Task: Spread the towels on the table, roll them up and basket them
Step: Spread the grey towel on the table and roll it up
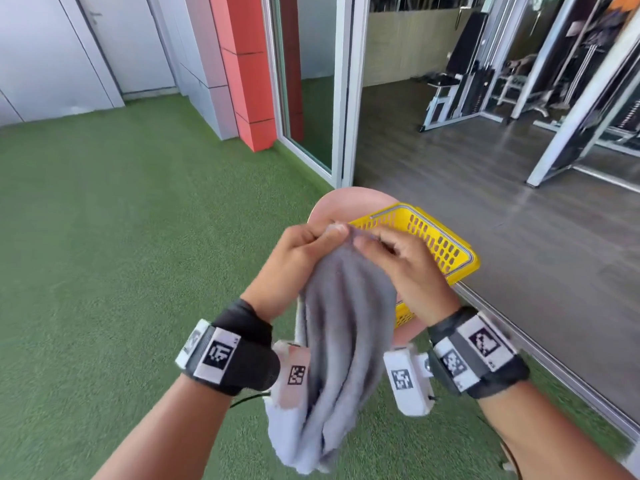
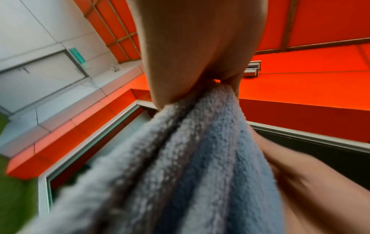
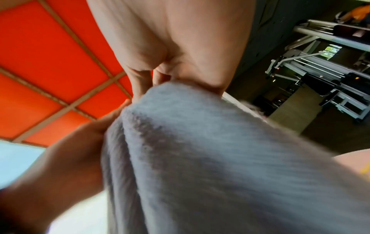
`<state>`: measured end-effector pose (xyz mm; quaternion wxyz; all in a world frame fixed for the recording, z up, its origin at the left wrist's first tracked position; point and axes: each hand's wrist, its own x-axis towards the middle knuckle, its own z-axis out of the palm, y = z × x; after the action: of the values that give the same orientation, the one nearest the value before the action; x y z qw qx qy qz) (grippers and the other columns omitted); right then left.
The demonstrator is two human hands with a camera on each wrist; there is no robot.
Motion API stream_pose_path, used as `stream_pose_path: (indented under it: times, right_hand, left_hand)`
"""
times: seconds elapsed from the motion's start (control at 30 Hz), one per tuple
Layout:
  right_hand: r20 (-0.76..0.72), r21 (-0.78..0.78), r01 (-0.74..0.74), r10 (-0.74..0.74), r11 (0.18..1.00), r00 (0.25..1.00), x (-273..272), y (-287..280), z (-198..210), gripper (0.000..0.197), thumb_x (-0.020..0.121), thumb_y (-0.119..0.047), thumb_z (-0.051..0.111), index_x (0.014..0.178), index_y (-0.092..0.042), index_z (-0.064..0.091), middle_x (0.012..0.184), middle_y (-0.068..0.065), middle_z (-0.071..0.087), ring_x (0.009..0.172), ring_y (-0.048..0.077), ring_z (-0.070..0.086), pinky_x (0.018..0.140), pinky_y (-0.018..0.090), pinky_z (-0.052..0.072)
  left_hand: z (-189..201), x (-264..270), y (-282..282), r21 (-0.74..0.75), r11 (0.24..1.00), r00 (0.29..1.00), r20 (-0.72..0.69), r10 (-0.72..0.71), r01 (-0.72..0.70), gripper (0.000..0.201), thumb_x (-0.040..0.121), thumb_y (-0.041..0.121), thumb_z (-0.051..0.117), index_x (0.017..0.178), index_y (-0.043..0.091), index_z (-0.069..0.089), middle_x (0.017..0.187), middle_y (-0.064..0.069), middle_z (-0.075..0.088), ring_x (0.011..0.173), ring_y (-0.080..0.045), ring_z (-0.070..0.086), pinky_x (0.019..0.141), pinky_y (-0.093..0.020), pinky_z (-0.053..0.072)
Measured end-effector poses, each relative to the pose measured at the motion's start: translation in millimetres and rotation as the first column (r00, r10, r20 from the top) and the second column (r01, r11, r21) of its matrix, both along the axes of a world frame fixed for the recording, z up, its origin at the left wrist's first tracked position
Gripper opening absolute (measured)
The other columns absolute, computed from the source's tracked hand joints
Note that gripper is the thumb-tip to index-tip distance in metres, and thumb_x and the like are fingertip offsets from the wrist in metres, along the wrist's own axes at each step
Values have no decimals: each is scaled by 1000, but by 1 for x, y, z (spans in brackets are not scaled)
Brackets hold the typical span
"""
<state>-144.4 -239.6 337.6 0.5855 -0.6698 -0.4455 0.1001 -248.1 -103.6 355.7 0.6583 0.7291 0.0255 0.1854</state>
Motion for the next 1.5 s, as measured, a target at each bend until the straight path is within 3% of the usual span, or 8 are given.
stream_pose_path:
  times: [0.13, 0.33, 0.67, 0.8, 0.93, 1.1, 1.3, 1.5]
  right_hand:
    - [-145, -151, -86, 64, 985, 987, -5, -7, -36, 56, 83, -56, 64, 82, 0, 63, 82, -4, 54, 81, 7, 49, 75, 31, 40]
    - [-11, -4, -40, 40, 999, 999, 9, -4, 7, 18, 96, -13, 55, 88, -5, 69, 82, -9, 68, 82, -1, 59, 78, 13, 42]
    - [94, -76, -28, 35, 997, 995, 13, -13, 26, 22, 96, -17, 56, 76, -21, 65, 69, -20, 60, 72, -7, 50, 70, 16, 39]
    - [-5, -94, -57, 57, 994, 998, 16, -15, 11, 8, 92, -18, 62, 93, -13, 68, 83, -6, 68, 83, 3, 57, 77, 26, 48]
    - [-65, -155, -8, -2, 988, 998, 16, -25, -15, 62, 79, -54, 69, 82, 6, 57, 79, 3, 47, 78, 12, 43, 69, 37, 40]
    - [-1, 0, 20, -20, 1000, 1000, 21, -25, 25, 17, 95, -13, 56, 97, -4, 71, 96, -1, 72, 88, 7, 63, 82, 22, 46]
    - [-27, -184, -31, 26, 982, 999, 18, -28, -14, 35, 95, -22, 58, 68, -1, 52, 68, 3, 41, 70, 10, 39, 63, 35, 29]
    - [74, 60, 133, -137, 989, 988, 26, -24, 20, 13, 94, -9, 57, 93, -6, 70, 88, -3, 70, 83, 3, 60, 77, 19, 45]
  left_hand:
    - [1, 2, 22, -4, 991, 989, 49, 137, -136, 31, 97, 19, 51, 71, 6, 41, 71, -5, 31, 67, -12, 32, 60, -28, 27]
    - [-17, 3, -8, 80, 988, 984, -134, -120, 132, 36, 99, 25, 50, 98, -10, 57, 89, -8, 57, 85, -18, 49, 75, -39, 42]
    - [-3, 7, -17, 109, 974, 976, -111, -186, 198, 13, 98, 20, 53, 91, 17, 64, 86, 7, 61, 79, -7, 53, 72, -25, 45]
    - [6, 11, 3, -24, 993, 993, 13, -117, 117, 23, 96, 15, 54, 79, 3, 63, 82, -10, 58, 77, -17, 51, 71, -32, 39]
    - [4, 16, 25, -145, 989, 1000, 26, 2, 2, 41, 91, 27, 58, 83, -11, 47, 84, -13, 46, 81, -24, 40, 77, -37, 28]
    - [-7, 17, -7, 16, 955, 953, -73, -295, 297, 21, 95, 22, 56, 93, 1, 62, 91, -6, 61, 87, -16, 54, 80, -35, 42]
    - [2, 25, 5, -81, 996, 994, 105, 41, -32, 26, 97, 15, 51, 72, 9, 51, 72, -3, 43, 70, -16, 38, 64, -28, 32]
    - [-13, 26, -11, 99, 985, 990, -36, -140, 142, 43, 93, 29, 59, 82, -11, 47, 78, -11, 42, 72, -23, 36, 59, -48, 29]
